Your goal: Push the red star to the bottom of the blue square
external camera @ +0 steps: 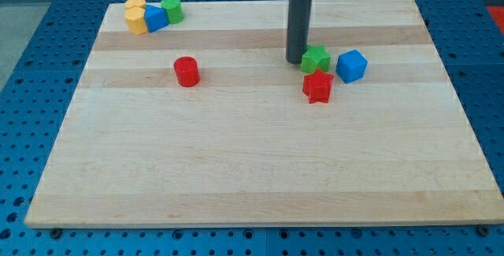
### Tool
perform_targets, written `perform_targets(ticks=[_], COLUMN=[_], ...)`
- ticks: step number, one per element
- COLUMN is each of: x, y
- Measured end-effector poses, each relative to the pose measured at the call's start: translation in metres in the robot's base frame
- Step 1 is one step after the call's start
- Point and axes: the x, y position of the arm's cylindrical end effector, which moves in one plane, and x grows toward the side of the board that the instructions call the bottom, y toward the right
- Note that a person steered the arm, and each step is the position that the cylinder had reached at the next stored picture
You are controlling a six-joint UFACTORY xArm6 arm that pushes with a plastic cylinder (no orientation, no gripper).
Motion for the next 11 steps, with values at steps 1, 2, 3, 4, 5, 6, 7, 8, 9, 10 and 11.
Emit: perform_targets(ticks=[1,2,3,4,5,6,7,8,9,10,11], x=[0.002,0.002,0.002,0.003,0.025,0.054,0.071,0.082,0.115,0.129,0.13], y=[0.021,0.042,0.052,0.034,0.013,0.005,0.004,0.002,0.002,0.008,0.034])
